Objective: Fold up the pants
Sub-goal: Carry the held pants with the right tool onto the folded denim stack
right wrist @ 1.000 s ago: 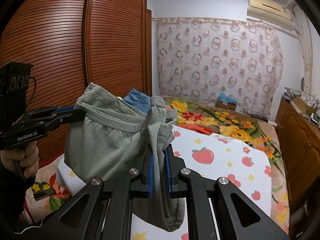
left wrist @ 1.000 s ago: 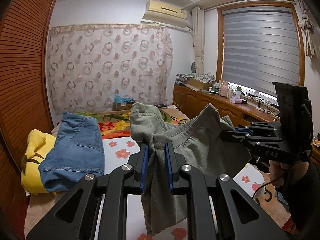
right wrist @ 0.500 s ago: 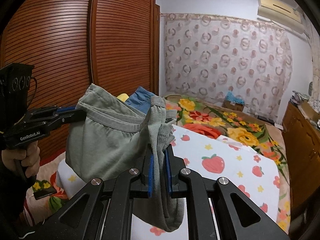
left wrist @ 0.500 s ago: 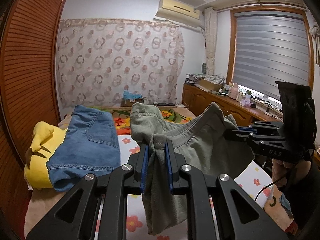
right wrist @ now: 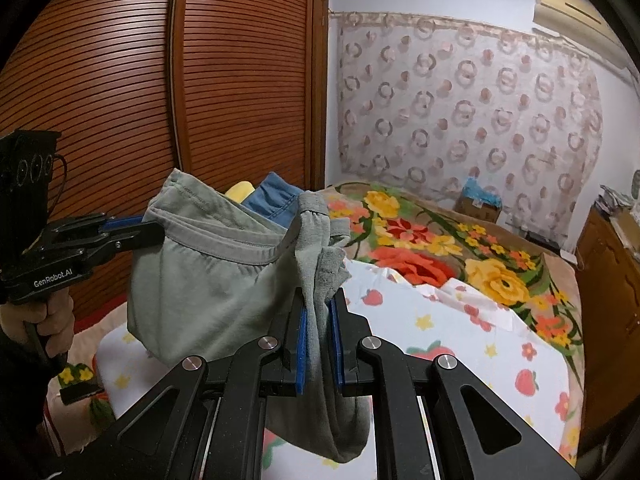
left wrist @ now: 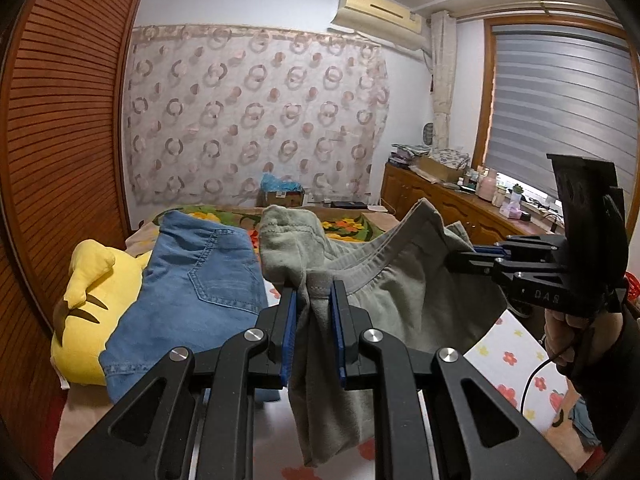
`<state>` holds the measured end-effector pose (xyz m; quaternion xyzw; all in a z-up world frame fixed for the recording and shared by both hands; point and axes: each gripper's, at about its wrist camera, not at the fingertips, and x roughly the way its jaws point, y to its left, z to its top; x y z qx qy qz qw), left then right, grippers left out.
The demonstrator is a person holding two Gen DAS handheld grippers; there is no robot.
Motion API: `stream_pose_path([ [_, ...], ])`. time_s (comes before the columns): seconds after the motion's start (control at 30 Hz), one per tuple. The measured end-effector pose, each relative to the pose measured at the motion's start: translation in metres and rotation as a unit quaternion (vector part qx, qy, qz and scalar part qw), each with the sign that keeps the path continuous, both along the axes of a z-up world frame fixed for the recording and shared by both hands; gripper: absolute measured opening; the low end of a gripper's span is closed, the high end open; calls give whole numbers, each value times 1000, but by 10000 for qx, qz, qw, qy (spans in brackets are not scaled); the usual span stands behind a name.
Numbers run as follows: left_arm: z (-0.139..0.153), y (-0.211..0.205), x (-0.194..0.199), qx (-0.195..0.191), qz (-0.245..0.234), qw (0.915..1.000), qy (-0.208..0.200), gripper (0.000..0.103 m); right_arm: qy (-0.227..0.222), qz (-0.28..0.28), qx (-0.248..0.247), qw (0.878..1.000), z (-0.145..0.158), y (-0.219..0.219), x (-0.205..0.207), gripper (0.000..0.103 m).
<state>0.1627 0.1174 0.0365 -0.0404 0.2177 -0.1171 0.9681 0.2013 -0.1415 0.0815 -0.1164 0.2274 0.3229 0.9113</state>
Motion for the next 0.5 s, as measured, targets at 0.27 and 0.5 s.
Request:
stream_pose_path([
  [0.27, -5, 18, 21, -78, 240, 9997, 38, 17, 16, 259, -195, 9995, 3, 25, 48, 10],
  [0.5, -12, 38, 38, 68, 665, 9978, -7, 17, -77, 687, -340, 9970, 9, 56, 99, 10],
])
